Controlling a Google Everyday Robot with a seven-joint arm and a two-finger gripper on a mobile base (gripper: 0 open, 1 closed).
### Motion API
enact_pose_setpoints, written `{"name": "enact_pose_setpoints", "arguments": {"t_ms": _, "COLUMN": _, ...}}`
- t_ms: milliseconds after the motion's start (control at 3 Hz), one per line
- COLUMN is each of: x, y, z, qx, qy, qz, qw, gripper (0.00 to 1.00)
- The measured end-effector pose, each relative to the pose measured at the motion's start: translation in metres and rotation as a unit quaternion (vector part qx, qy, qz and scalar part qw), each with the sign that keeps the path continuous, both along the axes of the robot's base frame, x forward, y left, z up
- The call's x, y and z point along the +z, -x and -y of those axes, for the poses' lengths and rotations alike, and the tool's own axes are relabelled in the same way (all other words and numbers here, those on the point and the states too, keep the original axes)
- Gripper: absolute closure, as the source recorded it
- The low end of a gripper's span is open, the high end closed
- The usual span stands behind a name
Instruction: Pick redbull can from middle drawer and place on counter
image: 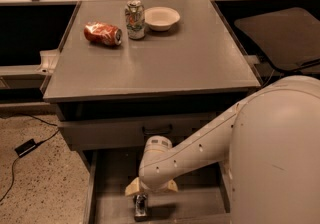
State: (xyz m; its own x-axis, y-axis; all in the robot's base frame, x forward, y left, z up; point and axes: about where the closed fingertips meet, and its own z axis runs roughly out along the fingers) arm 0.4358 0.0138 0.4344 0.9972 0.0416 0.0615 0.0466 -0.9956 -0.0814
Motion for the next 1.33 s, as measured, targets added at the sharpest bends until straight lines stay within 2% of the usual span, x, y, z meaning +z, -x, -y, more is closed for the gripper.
{"name": "enact_pose_setpoints", "arguments": {"t_ms": 333, "x": -0.019, "y": -0.006, "z": -0.005, "qx": -0.029, "qy": -0.017, "qz": 0.007, "qw": 0.9994, "gripper": 0.0}}
{"name": "enact_pose_setpoints", "arguments": {"t_ms": 667, "x": -0.031, "y": -0.012, "z": -0.009, "qx": -0.041, "qy": -0.03, "qz": 0.01, "qw": 0.9987, "gripper": 0.0}}
{"name": "enact_pose_setpoints", "arguments": {"t_ms": 1000, "x": -0.049, "y": -0.016, "z": -0.014, "qx": -0.047, "qy": -0.028, "qz": 0.008, "qw": 0.9985, "gripper": 0.15}}
{"name": "enact_pose_setpoints", "arguments": {"t_ms": 1333, "x": -0.064, "y": -0.012, "z": -0.023, "qx": -0.044, "qy": -0.039, "qz": -0.002, "qw": 0.9983, "gripper": 0.37}}
